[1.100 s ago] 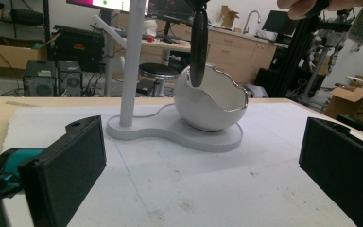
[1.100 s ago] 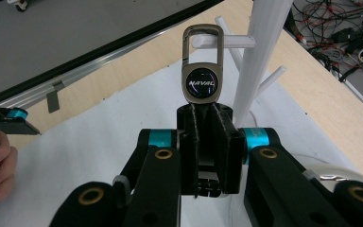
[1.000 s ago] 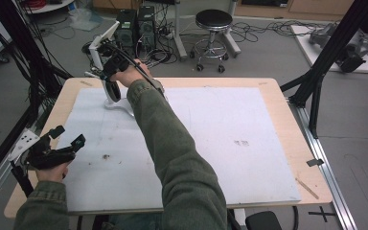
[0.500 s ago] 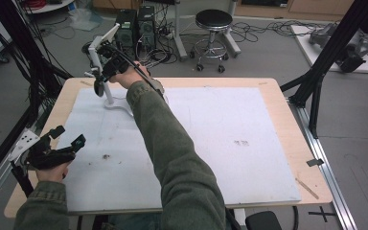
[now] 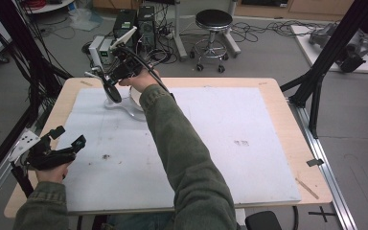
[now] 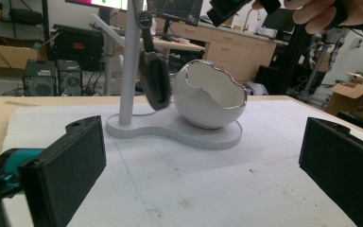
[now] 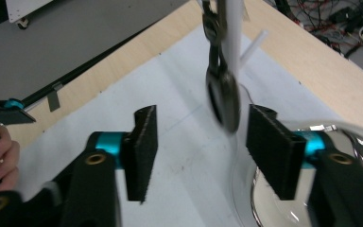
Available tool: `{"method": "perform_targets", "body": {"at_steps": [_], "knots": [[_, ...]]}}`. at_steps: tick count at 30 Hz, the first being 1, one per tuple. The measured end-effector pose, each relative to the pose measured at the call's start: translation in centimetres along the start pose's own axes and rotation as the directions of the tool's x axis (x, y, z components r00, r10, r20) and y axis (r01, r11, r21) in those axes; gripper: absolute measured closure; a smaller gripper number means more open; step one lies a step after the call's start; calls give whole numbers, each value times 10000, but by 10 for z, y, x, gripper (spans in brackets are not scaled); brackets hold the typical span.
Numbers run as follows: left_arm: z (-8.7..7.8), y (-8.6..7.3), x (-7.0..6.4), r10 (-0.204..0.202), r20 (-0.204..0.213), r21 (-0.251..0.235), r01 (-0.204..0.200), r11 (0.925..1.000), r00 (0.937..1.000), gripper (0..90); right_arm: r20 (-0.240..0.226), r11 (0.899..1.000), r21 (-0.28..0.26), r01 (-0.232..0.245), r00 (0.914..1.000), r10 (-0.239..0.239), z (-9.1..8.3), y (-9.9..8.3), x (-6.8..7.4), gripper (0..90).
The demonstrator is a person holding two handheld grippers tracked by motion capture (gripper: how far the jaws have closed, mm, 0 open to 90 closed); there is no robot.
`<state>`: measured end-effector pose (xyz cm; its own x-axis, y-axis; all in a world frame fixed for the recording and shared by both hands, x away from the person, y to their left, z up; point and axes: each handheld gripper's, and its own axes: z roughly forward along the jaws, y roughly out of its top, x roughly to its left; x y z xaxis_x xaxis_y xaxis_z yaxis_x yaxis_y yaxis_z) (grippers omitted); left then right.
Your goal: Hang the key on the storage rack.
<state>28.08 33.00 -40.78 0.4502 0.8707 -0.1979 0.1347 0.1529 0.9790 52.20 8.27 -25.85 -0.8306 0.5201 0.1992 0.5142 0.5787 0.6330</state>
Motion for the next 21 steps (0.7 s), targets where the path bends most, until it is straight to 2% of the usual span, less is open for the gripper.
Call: {"method": "perform_targets", "body": {"at_steps": [3, 8, 12, 15, 17, 21], "knots": [[0, 0, 0, 21, -14, 16, -21, 10000, 10000, 18, 199, 10000, 12, 89, 9998, -89, -4, -9, -6, 352], [-1, 0, 0, 36, -13, 21, -36, 10000, 10000, 18, 396, 9998, 166, -88, 9992, 81, -12, -20, -14, 213], [-2, 0, 0, 59, -11, 44, -59, 10000, 10000, 18, 482, 9998, 90, 155, 9987, -159, -19, -28, -16, 116], [-2, 0, -1, 62, -1, 40, -62, 10000, 10000, 18, 514, 9997, 65, 215, 9984, -218, -22, -34, -17, 86], [-2, 0, -1, 69, -5, 47, -69, 10000, 10000, 18, 598, 9995, 134, 270, 9978, -278, -24, -41, -20, 6], [-2, 0, -1, 89, -8, 75, -89, 9999, 10000, 18, 556, 9995, 14, 302, 9980, -302, -31, -52, -23, 5]]}}
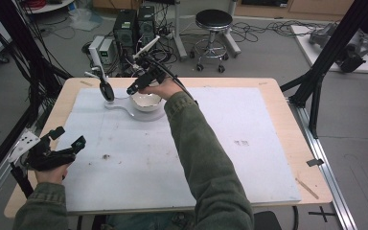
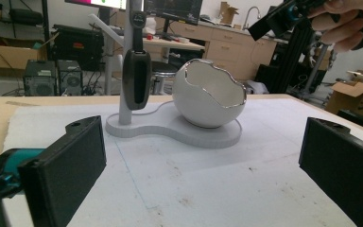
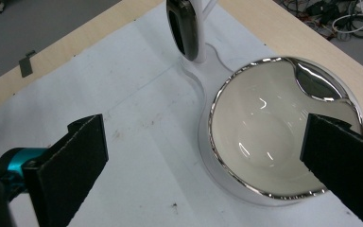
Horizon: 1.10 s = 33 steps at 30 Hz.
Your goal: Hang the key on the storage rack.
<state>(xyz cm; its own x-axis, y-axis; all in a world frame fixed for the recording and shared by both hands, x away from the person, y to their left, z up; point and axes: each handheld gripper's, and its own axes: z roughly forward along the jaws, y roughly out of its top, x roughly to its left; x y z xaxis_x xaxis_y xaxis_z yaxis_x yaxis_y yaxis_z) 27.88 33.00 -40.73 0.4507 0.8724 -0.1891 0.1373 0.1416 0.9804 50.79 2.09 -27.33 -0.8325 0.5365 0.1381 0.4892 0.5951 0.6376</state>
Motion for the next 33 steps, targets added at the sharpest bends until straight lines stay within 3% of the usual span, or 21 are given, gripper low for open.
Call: {"method": "perform_targets", "body": {"at_steps": [13, 20, 33], "knots": [[2, 0, -1, -84, 70, -50, 85, 10000, 9999, 18, 306, 9983, -466, -352, 9989, 366, -28, -40, -11, 5], [2, -1, -2, 7, 97, 51, -7, 10000, 10000, 18, 780, 9927, -853, -854, 9927, 921, -43, -66, -17, 4], [2, -1, -5, 140, 67, 162, -141, 9998, 9999, 18, 935, 9853, -1234, -1182, 9871, 1301, -71, -117, -31, 5]]}}
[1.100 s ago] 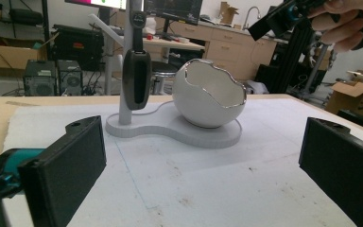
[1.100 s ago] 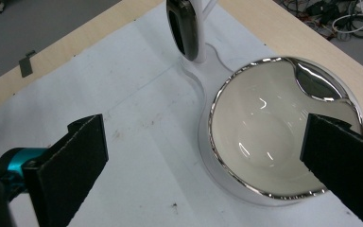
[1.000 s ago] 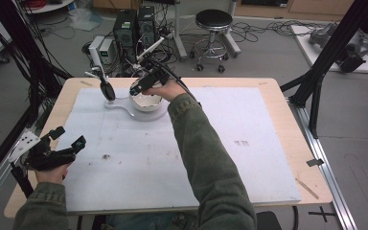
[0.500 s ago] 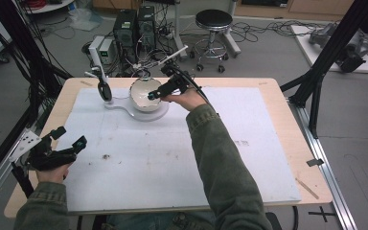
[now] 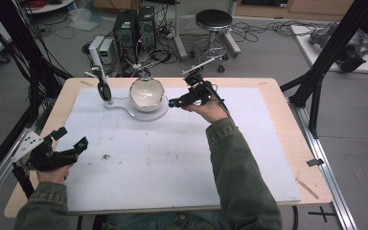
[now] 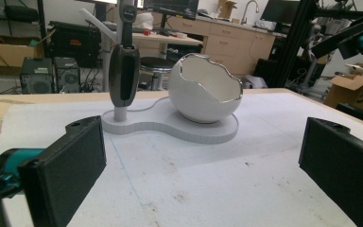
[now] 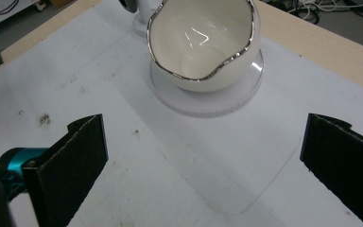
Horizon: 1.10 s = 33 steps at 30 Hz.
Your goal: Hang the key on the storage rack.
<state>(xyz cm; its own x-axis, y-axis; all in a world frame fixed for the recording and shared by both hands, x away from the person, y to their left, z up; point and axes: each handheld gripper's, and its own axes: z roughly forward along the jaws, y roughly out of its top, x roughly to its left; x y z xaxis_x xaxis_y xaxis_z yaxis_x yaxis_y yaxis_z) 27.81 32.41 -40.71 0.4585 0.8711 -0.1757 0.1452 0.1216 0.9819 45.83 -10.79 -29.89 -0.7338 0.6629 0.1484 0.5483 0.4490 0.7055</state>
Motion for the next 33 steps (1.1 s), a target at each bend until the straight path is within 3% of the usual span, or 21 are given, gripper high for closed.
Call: {"method": "perform_targets", "body": {"at_steps": [29, 33], "knots": [[2, -1, -1, 35, 47, 265, -37, 9996, 10000, 18, 249, 9941, -185, -1068, 9939, 1073, -40, -93, -41, 6], [2, -1, -1, 59, 53, 258, -61, 9996, 10000, 18, 220, 9947, -213, -1010, 9946, 1015, -43, -104, -46, 5]]}}
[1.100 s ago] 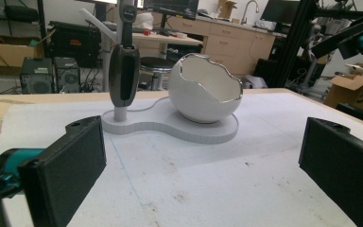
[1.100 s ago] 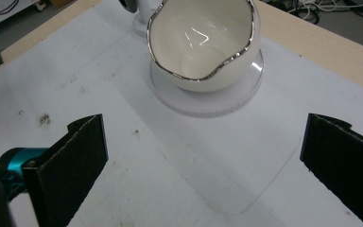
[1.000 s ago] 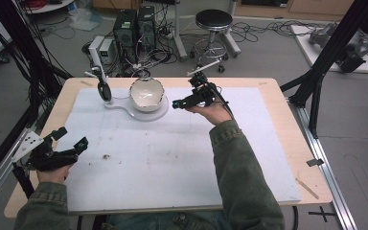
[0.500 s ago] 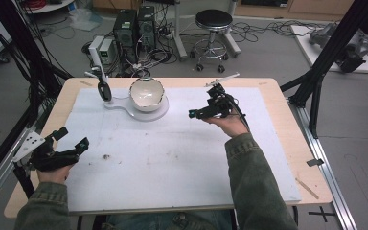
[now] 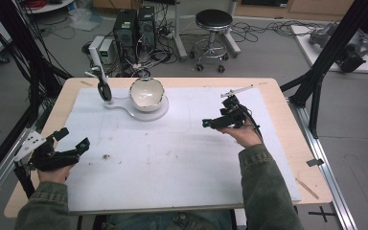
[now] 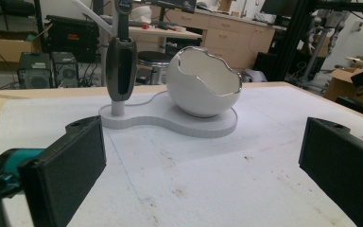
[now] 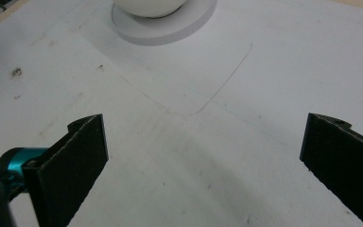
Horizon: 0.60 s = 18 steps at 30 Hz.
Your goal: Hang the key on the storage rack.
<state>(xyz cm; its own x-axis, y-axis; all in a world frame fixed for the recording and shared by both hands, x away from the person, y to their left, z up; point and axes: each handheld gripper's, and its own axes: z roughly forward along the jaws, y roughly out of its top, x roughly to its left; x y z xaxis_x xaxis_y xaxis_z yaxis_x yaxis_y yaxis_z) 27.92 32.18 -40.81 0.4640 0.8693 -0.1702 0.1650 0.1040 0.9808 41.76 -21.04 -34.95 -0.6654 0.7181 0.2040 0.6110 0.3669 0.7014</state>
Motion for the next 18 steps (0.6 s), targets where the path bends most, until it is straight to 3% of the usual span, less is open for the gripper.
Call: {"method": "perform_targets", "body": {"at_steps": [8, 18], "knots": [[0, 0, 0, 13, 66, 120, -14, 9999, 10000, 18, 107, 9983, -579, 4, 9999, 2, -14, -18, -8, 5], [0, -1, 0, 46, 96, 311, -49, 9995, 9999, 18, 246, 9868, -1613, -135, 9995, 177, -32, -46, -18, 5]]}}
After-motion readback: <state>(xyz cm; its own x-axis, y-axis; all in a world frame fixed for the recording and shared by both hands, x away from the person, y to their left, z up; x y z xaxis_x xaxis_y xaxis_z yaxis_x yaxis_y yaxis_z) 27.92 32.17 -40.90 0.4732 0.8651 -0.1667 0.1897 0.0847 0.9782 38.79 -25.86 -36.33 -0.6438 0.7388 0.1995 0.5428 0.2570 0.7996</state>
